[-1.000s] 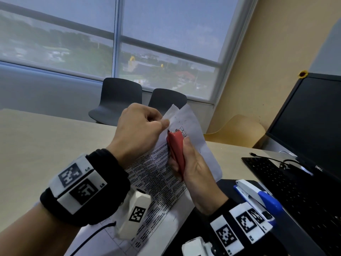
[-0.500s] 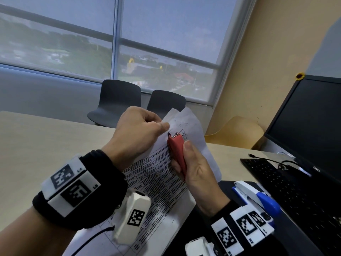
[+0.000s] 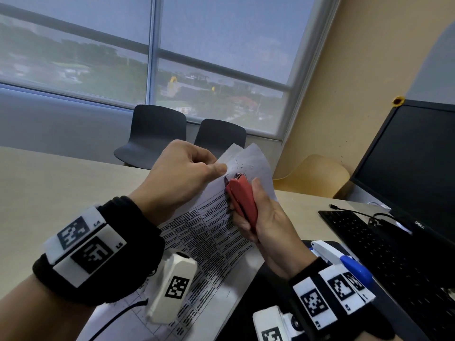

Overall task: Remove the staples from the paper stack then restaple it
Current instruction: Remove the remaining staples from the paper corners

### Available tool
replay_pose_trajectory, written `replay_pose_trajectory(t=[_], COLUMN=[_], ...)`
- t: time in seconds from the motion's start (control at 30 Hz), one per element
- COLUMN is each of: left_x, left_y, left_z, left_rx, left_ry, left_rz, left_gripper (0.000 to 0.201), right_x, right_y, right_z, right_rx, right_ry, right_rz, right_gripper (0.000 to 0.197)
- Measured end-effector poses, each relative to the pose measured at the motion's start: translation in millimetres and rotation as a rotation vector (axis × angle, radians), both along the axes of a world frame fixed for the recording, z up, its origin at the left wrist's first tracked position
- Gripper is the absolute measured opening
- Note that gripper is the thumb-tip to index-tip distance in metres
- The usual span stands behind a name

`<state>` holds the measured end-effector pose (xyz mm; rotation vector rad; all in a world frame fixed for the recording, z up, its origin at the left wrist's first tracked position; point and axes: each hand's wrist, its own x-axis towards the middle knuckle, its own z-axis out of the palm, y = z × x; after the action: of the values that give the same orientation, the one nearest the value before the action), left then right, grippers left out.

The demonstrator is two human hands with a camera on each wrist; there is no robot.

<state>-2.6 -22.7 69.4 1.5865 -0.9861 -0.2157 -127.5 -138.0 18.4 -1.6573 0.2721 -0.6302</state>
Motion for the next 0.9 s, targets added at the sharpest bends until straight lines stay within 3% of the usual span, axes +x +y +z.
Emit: replay_pose_trajectory(t=[0.07, 0.17, 0.23, 0.37, 0.57, 0.9], left_x=[1.8, -0.9, -3.4, 1.1, 0.7, 1.8], left_y=[-0.1, -2.4, -4.8, -5.7, -7.5, -6.1], left_z=[-0.1, -1.0, -3.5, -5.7, -5.8, -6.0], left_rx=[-0.006, 0.016, 0.015, 0.0, -0.019, -0.016], left_ry=[0.03, 0.088, 0.074, 0.144, 0.155, 0.153], left_rz=[-0.015, -0.059, -0.068, -0.023, 0.008, 0.015], left_gripper=[0.028, 0.026, 0.016, 0.016, 0.019, 0.019], right_x=[0.2, 1.5, 4.5, 6.0, -1.7, -3.8], right_y=[1.6, 6.1, 8.9, 5.2, -1.6, 2.0], right_z=[-2.1, -3.9, 2.3, 12.1, -1.0, 2.4], right_rx=[-0.095, -0.419, -0.531, -0.421, -0.4, -0.317], right_ry=[-0.039, -0.106, -0.141, -0.17, -0.016, 0.012], right_rz=[-0.038, -0.121, -0.171, -0.222, -0.249, -0.217], right_gripper=[0.057, 0.047, 0.046, 0.059, 0.066, 0.044])
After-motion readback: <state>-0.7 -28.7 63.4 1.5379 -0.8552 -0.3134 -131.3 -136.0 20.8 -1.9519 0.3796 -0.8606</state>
